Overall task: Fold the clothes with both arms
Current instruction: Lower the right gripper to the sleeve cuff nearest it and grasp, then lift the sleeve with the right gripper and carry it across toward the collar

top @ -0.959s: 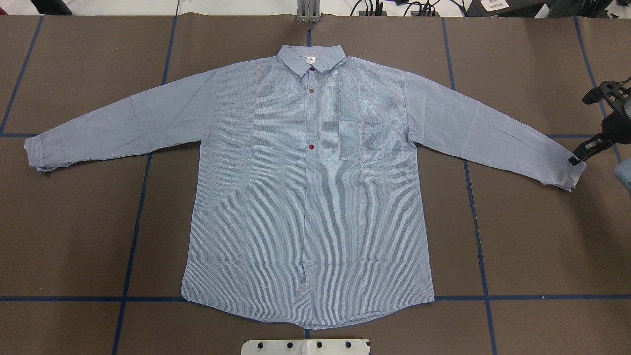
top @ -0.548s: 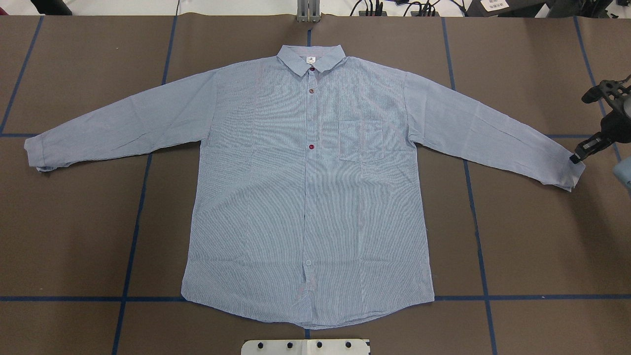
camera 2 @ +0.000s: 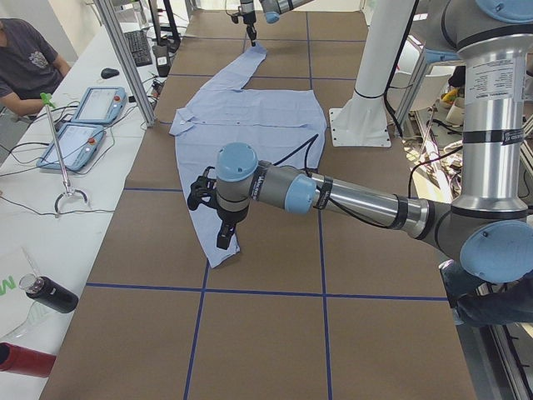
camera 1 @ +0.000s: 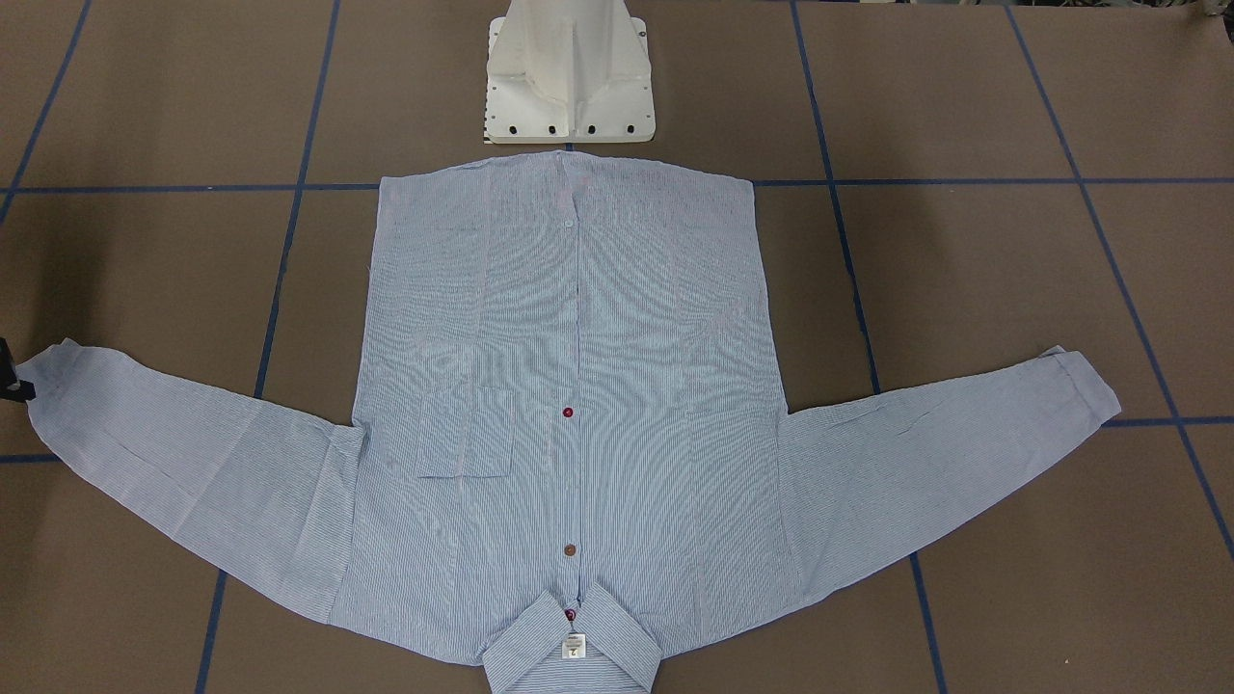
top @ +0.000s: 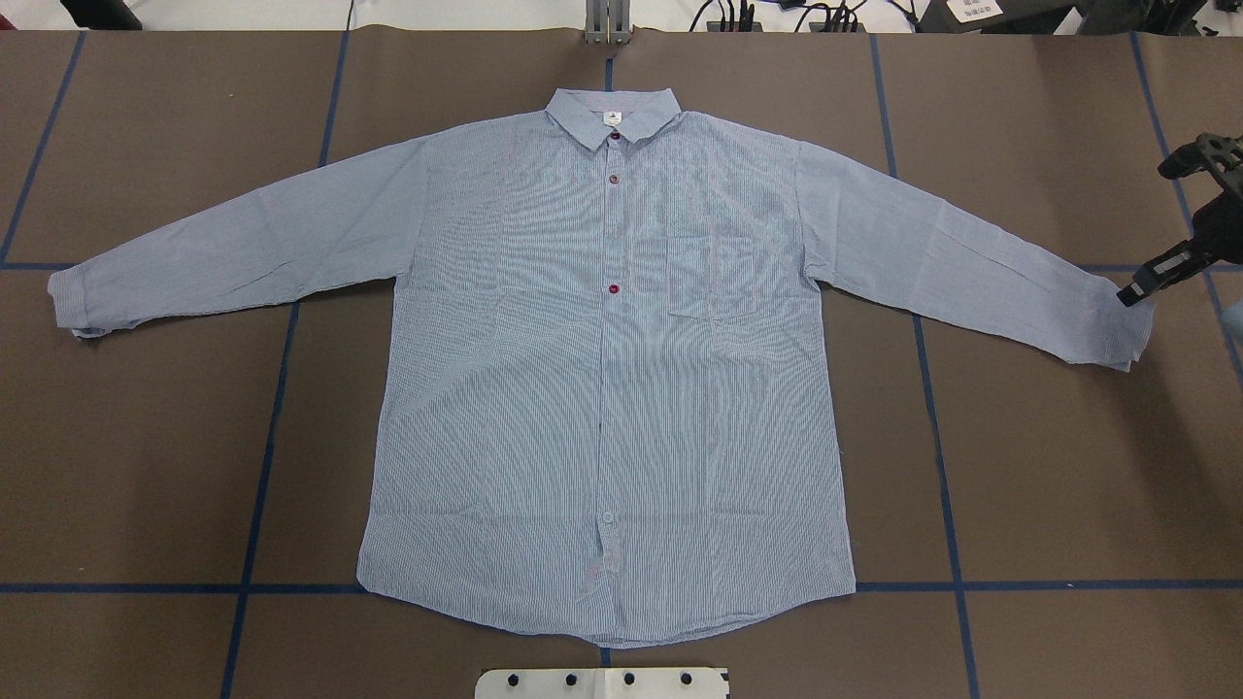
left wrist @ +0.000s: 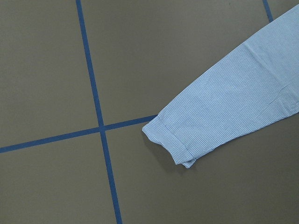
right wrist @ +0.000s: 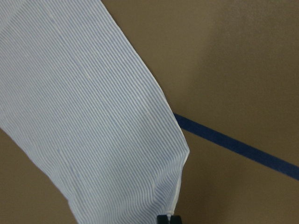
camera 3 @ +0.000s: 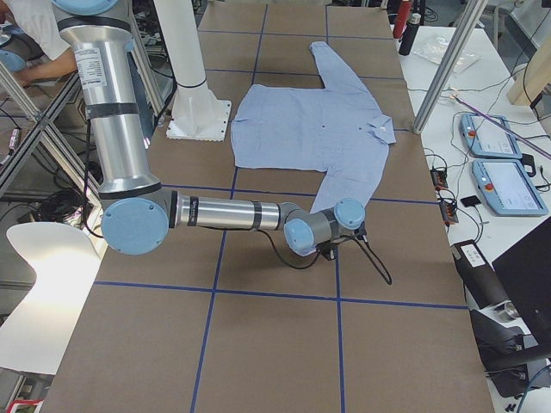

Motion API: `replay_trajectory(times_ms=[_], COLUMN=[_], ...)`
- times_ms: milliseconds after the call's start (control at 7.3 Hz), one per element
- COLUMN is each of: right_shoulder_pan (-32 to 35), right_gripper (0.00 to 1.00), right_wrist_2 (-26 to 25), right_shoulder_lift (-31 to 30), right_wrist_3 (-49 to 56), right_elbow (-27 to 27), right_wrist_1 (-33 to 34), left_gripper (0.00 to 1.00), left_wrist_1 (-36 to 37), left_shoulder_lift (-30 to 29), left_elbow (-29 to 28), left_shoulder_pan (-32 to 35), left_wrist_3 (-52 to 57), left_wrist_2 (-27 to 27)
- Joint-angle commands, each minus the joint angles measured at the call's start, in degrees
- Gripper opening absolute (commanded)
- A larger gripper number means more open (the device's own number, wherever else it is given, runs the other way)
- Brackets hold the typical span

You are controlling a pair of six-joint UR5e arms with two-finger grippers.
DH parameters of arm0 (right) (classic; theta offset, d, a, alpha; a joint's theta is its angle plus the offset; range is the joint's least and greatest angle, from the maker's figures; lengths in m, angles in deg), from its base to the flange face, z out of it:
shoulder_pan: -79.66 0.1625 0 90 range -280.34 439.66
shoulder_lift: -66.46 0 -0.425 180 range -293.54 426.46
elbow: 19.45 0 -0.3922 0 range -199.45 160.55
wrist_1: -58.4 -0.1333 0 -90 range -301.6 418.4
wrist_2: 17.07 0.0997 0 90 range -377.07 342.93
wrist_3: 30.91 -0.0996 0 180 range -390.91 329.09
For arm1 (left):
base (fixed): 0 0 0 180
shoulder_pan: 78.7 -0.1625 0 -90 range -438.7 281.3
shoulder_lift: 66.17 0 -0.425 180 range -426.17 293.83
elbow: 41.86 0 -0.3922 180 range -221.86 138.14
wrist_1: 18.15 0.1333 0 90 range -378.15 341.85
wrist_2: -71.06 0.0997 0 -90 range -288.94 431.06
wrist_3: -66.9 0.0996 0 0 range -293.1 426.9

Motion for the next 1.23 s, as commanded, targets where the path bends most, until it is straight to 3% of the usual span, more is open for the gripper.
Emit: replay_trajectory(times_ms=[0,274,548,685,959,1096], right_shoulder_pan=[1.65,1.57,-2.62,-7.18,-19.11,-23.44], right_gripper=[0.0,0.0,0.0,0.0,0.0,0.0], right_wrist_2=[3.08,5.38,4.95,1.2,-15.0,-21.71], right_shoulder_lift=[0.87,2.54,9.45,14.62,23.59,26.69], right_wrist_3=[-0.66,-4.15,-22.78,-33.86,-50.68,-54.24], right_elbow=[-3.76,-7.09,-11.66,-12.64,-12.22,-11.61], right_wrist_1=[0.02,-0.69,-0.78,-0.78,-0.52,0.18], left_gripper=[1.0,1.0,1.0,1.0,1.0,1.0], left_wrist_1=[0.01,0.01,0.01,0.01,0.01,0.01], left_shoulder_lift=[0.0,0.09,0.09,0.09,0.09,0.0], left_elbow=[-0.02,0.07,0.07,0.07,-0.19,-0.37], left_shoulder_pan=[0.09,0.09,0.17,0.26,0.35,0.35], left_wrist_3=[0.0,0.0,0.09,0.09,0.09,0.09], left_wrist_2=[0.01,0.01,0.01,0.01,0.01,0.01])
